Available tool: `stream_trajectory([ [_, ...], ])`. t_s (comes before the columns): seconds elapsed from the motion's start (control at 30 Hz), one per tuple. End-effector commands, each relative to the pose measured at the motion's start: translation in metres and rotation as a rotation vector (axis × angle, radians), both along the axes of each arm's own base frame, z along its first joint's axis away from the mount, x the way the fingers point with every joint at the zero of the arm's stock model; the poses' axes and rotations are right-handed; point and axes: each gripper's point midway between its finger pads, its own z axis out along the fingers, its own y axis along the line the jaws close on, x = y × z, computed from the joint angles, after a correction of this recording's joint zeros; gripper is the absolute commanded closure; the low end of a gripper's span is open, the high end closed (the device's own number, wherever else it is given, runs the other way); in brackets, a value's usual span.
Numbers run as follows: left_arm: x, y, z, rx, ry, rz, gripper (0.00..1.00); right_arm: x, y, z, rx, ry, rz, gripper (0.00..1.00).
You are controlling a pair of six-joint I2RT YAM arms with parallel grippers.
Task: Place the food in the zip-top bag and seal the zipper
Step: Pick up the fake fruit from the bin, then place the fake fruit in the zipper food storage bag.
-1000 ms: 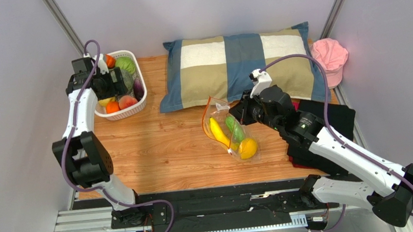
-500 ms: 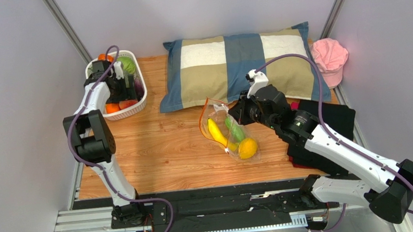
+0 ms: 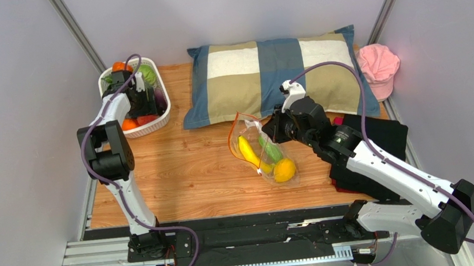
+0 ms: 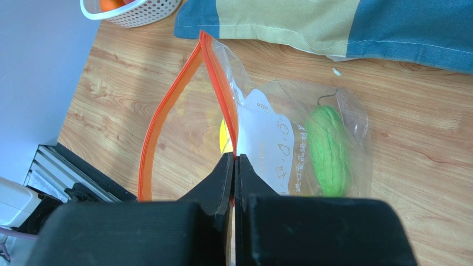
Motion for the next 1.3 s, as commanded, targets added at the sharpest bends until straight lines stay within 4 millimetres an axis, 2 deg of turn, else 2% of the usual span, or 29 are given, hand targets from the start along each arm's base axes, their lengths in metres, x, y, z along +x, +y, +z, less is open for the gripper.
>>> stream_trajectory([
  [0.0, 0.006, -0.001, 0.032, 0.004, -0.075, -0.005, 0.35, 0.006, 0.001, 0.017, 0.011, -0.043, 0.000, 1.00],
  [0.03, 0.002, -0.002, 0.040, 0.004, -0.085, -0.006, 0.42, 0.006, 0.000, 0.017, 0.010, -0.046, -0.001, 1.00],
  [0.07, 0.000, 0.000, 0.068, 0.022, -0.140, 0.003, 0.44, 0.006, 0.000, 0.017, 0.012, -0.046, -0.002, 1.00],
  [0.13, -0.008, 0.001, 0.091, 0.036, -0.182, 0.007, 0.46, 0.006, 0.000, 0.017, 0.011, -0.045, -0.002, 1.00],
  [0.17, -0.014, -0.001, 0.121, 0.042, -0.244, 0.006, 0.47, 0.005, 0.000, 0.015, 0.012, -0.041, -0.001, 1.00],
  [0.23, -0.023, -0.012, 0.149, 0.020, -0.291, -0.032, 0.47, 0.005, 0.001, 0.016, 0.016, -0.045, 0.002, 1.00],
  [0.27, -0.033, -0.025, 0.176, -0.005, -0.348, -0.085, 0.47, 0.006, 0.001, 0.016, 0.015, -0.046, 0.002, 1.00],
  [0.33, -0.052, -0.058, 0.194, -0.047, -0.374, -0.181, 0.47, 0.006, 0.001, 0.015, 0.012, -0.046, 0.002, 1.00],
  [0.37, -0.068, -0.082, 0.219, -0.103, -0.433, -0.257, 0.47, 0.006, 0.001, 0.016, 0.014, -0.049, 0.000, 1.00],
  [0.4, -0.079, -0.098, 0.228, -0.142, -0.445, -0.301, 0.47, 0.005, 0.001, 0.016, 0.014, -0.046, 0.001, 1.00],
  [0.43, -0.094, -0.128, 0.231, -0.192, -0.443, -0.369, 0.47, 0.005, 0.000, 0.016, 0.015, -0.046, -0.001, 1.00],
  [0.47, -0.113, -0.148, 0.248, -0.235, -0.480, -0.439, 0.47, 0.006, -0.001, 0.017, 0.017, -0.044, -0.009, 1.00],
  [0.5, -0.124, -0.164, 0.253, -0.273, -0.483, -0.472, 0.48, 0.005, -0.001, 0.015, 0.017, -0.037, -0.009, 1.00],
  [0.53, -0.143, -0.198, 0.252, -0.338, -0.460, -0.552, 0.47, 0.004, -0.001, 0.015, 0.022, -0.030, -0.011, 1.00],
  [0.57, -0.158, -0.213, 0.263, -0.368, -0.488, -0.597, 0.47, 0.003, -0.001, 0.013, 0.022, -0.023, -0.010, 1.00],
  [0.63, -0.182, -0.245, 0.262, -0.440, -0.459, -0.663, 0.47, 0.003, -0.001, 0.015, 0.030, -0.023, -0.009, 1.00],
  [0.67, -0.201, -0.272, 0.265, -0.477, -0.455, -0.741, 0.47, 0.002, -0.001, 0.016, 0.031, -0.023, -0.010, 1.00],
  [0.73, -0.219, -0.294, 0.257, -0.516, -0.413, -0.797, 0.46, 0.002, -0.002, 0.018, 0.034, -0.026, -0.010, 1.00],
  [0.77, -0.233, -0.314, 0.255, -0.544, -0.386, -0.844, 0.46, 0.001, -0.002, 0.021, 0.037, -0.029, -0.006, 1.00],
  [0.87, -0.247, -0.341, 0.240, -0.585, -0.316, -0.889, 0.45, 0.000, -0.001, 0.025, 0.043, -0.032, 0.003, 1.00],
  [0.9, -0.258, -0.353, 0.237, -0.602, -0.283, -0.915, 0.44, -0.001, -0.001, 0.025, 0.046, -0.030, 0.003, 1.00],
  [0.93, -0.260, -0.358, 0.232, -0.601, -0.264, -0.925, 0.43, -0.002, -0.001, 0.026, 0.050, -0.028, 0.006, 1.00],
  [0.97, -0.258, -0.363, 0.219, -0.584, -0.230, -0.917, 0.41, -0.003, -0.001, 0.029, 0.054, -0.030, 0.009, 1.00],
  [1.07, -0.255, -0.370, 0.198, -0.563, -0.155, -0.888, 0.26, -0.004, -0.002, 0.036, 0.066, -0.044, 0.008, 1.00],
  [1.1, -0.250, -0.370, 0.203, -0.548, -0.164, -0.876, 0.17, -0.004, -0.002, 0.040, 0.072, -0.049, 0.007, 1.00],
  [1.13, -0.245, -0.366, 0.203, -0.537, -0.158, -0.860, 0.13, -0.004, -0.003, 0.041, 0.072, -0.051, 0.006, 1.00],
  [1.2, -0.237, -0.359, 0.218, -0.547, -0.205, -0.840, 0.01, -0.006, -0.005, 0.042, 0.073, -0.051, 0.004, 1.00],
  [1.27, -0.226, -0.342, 0.244, -0.557, -0.300, -0.802, 0.01, -0.007, -0.006, 0.041, 0.075, -0.048, 0.001, 1.00],
])
